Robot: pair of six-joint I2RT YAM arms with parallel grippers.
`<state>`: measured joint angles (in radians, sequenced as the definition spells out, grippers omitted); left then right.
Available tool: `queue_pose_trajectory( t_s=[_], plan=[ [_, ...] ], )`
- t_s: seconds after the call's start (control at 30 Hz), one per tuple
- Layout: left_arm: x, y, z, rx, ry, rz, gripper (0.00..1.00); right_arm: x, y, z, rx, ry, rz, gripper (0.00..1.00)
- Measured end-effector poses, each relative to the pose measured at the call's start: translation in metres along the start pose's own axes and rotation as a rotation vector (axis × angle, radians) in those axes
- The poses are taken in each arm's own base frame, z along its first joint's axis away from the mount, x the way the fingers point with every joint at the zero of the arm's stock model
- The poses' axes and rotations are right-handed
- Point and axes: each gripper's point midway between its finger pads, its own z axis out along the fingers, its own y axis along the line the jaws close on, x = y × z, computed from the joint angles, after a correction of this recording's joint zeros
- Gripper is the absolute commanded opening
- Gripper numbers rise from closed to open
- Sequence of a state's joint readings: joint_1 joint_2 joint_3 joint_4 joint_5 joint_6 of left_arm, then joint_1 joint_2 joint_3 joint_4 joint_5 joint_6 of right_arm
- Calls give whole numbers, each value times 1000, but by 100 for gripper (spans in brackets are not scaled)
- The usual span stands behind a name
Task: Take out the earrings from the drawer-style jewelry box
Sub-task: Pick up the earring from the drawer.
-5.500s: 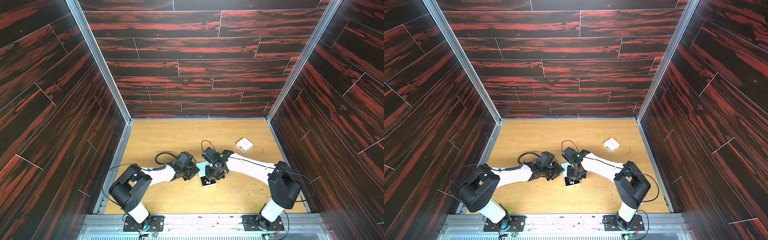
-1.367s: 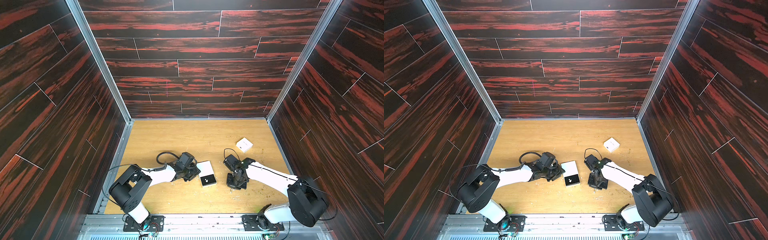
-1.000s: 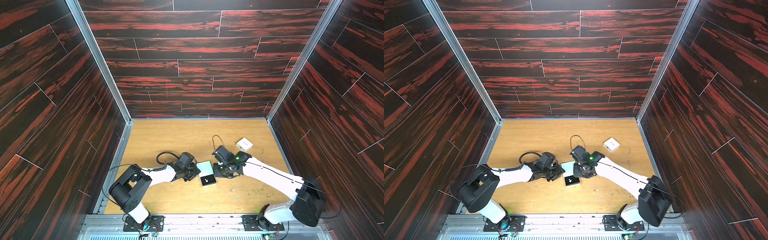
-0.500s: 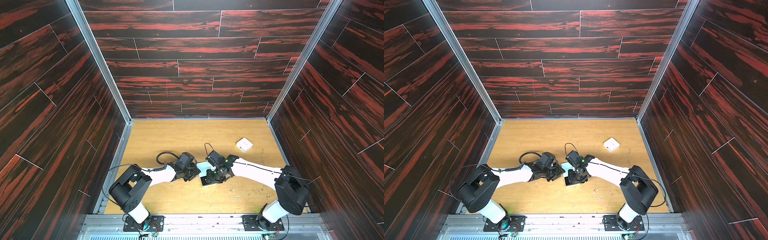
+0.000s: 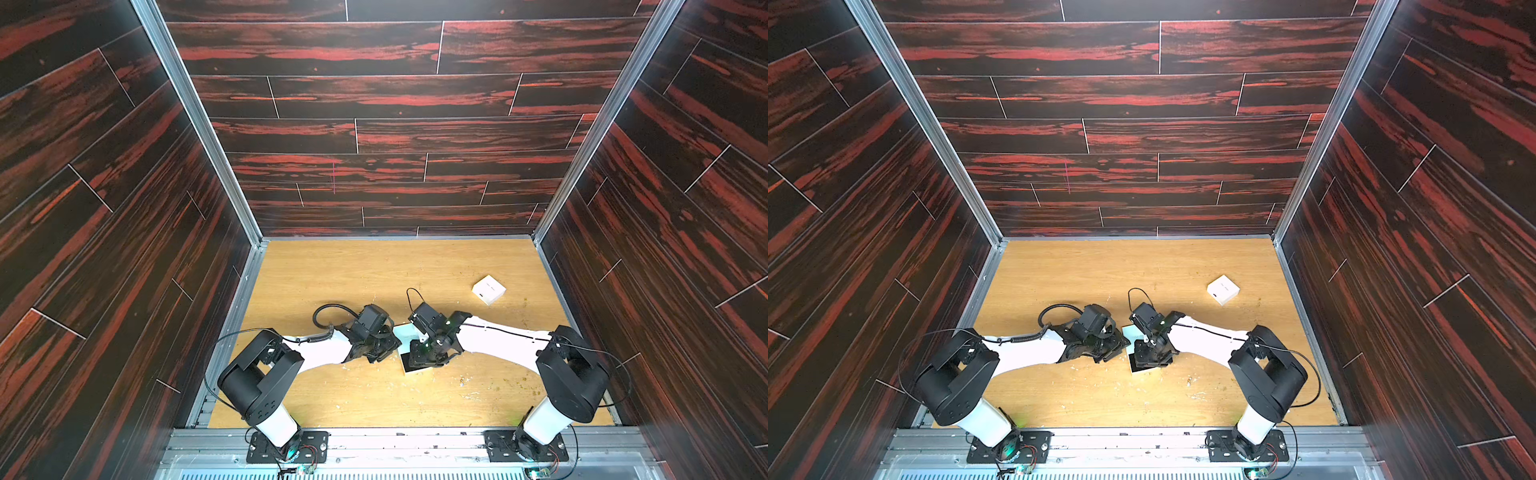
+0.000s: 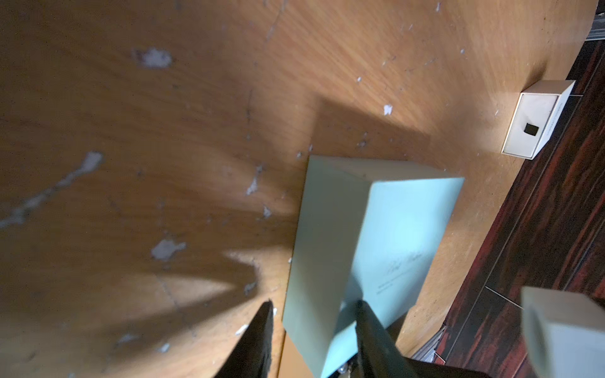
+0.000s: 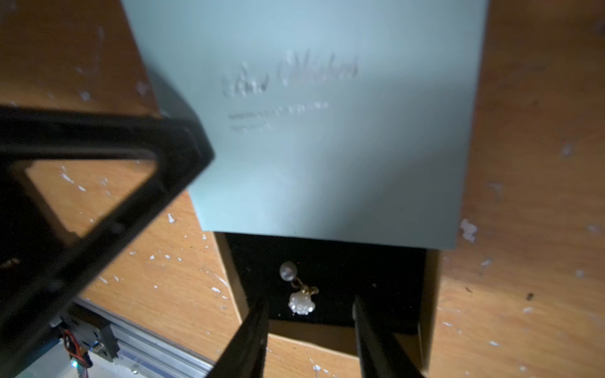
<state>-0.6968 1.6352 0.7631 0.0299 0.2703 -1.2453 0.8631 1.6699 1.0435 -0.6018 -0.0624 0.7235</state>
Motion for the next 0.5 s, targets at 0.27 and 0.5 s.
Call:
queue_pose_trajectory(
  t_s=[0.27,0.5],
  plan=[
    [0,0,0,0,0,0,43,-15,14,-22,54,-67,-69,31],
    [0,0,0,5,1,-8,43,-12,9,-8,102,-35,-91,24]
  ],
)
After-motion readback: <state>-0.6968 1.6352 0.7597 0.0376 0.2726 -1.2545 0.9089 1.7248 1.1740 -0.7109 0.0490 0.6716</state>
